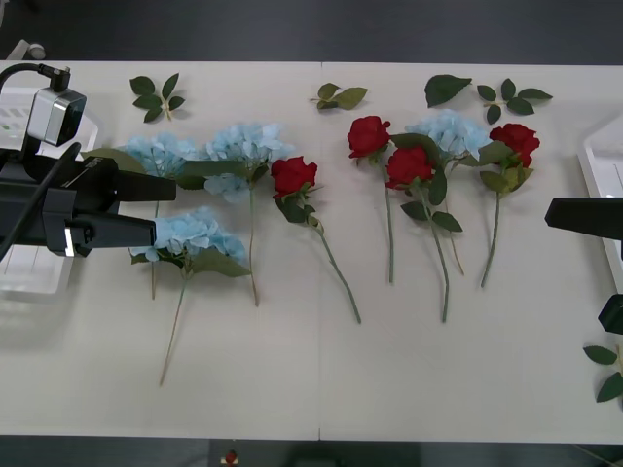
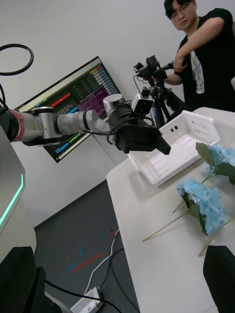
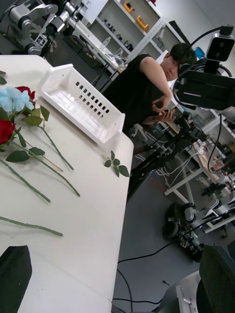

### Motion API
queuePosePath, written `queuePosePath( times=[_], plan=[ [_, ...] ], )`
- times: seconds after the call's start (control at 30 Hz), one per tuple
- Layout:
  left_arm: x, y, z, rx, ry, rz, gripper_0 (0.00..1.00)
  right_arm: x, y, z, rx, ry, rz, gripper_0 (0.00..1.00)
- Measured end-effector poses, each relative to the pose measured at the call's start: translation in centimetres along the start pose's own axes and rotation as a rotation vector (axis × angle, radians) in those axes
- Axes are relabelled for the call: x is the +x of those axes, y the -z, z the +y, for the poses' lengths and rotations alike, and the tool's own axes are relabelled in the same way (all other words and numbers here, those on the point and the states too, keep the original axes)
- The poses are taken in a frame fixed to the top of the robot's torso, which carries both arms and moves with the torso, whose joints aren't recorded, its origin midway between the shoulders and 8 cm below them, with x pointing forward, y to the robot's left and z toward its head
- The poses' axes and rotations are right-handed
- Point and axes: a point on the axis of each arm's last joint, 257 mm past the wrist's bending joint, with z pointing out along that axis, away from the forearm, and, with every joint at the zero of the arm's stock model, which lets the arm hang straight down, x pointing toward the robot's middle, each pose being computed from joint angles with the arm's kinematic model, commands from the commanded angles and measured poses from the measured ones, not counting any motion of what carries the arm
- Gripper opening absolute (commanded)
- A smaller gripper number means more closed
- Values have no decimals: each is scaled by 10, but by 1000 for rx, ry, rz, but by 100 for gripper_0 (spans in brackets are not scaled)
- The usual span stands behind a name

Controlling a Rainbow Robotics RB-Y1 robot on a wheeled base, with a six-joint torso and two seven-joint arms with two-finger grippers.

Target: Put the red flowers into the right box and the blue flowers into the left box

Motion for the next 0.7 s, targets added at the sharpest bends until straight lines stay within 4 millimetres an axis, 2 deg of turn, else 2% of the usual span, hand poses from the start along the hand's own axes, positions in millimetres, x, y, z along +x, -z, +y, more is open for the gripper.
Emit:
queuePosePath(
  times=[0.07, 0.17, 0.27, 0.37, 0.53, 0.63, 0.7],
  plan=[
    [7, -1, 0, 2, 20, 1, 100, 0, 0, 0, 0, 0, 0, 100],
    [31, -5, 0, 12, 84, 1, 100, 0, 0, 0, 0, -1, 0, 100],
    [36, -6, -2, 21, 99, -6, 100, 0, 0, 0, 0, -1, 0, 100],
    [24, -1, -1, 17, 70, -17, 100, 0, 0, 0, 0, -1, 0, 100],
    [-15, 16, 8, -33, -20, -44, 100, 0, 0, 0, 0, -1, 0, 100],
    [-31, 35, 32, -107, -56, -32, 100, 0, 0, 0, 0, -1, 0, 100],
    [-31, 51, 57, -183, -81, 7, 100, 0, 0, 0, 0, -1, 0, 100]
  ],
)
